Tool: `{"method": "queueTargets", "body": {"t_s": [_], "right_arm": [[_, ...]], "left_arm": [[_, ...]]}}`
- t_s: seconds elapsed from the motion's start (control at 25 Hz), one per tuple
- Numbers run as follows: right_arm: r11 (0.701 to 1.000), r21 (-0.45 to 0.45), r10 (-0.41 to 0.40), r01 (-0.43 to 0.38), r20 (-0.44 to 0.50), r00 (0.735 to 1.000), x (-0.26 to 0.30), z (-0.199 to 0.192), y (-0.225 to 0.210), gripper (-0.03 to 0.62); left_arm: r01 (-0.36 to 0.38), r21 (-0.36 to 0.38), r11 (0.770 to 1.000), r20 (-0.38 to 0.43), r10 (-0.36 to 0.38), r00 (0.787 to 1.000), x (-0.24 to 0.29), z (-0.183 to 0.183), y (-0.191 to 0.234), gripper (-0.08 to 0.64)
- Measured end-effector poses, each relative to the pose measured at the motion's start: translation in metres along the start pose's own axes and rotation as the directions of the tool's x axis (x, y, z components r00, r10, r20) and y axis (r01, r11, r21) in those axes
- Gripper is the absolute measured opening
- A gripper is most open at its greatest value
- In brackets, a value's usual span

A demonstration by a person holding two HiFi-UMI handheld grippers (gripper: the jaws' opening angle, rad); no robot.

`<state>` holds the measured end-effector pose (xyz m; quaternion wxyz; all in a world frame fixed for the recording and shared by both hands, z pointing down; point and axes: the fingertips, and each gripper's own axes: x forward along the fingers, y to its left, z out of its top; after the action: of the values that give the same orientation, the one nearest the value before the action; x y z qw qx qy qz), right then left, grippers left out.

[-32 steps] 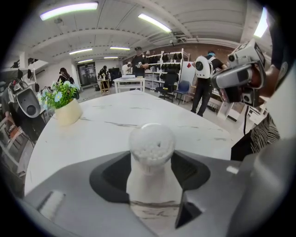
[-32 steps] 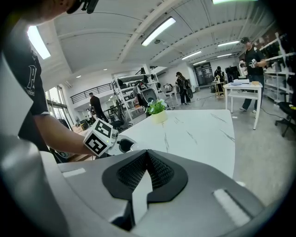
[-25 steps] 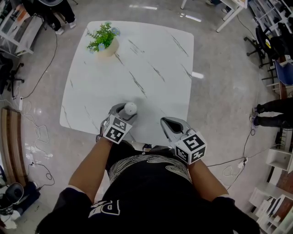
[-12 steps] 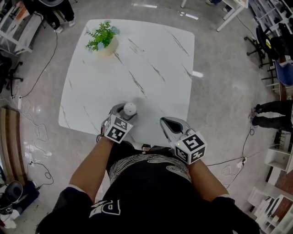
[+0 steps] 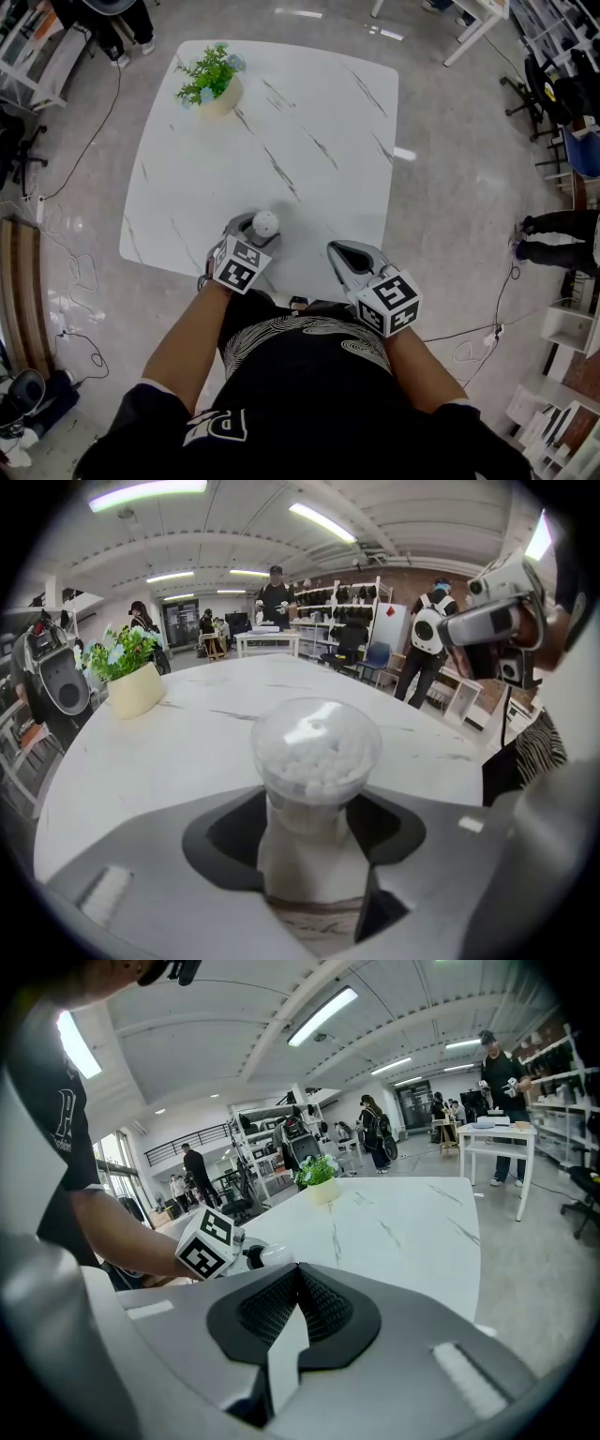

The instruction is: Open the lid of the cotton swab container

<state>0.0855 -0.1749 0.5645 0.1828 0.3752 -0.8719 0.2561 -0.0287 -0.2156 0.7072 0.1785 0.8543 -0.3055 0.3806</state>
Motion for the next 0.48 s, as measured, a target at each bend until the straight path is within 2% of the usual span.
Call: {"method": "queueTargets", "body": {"t_s": [0.48], "right_arm": [[1.0, -0.009, 0.002, -0.002, 0.01, 1.0, -0.0019, 0.0045, -0.0012, 0.0]], "left_arm": [[-0.003, 0.019, 1.0, -0.008, 0.003, 1.0, -0.0011, 0.0036, -0.0019, 0.311]]}}
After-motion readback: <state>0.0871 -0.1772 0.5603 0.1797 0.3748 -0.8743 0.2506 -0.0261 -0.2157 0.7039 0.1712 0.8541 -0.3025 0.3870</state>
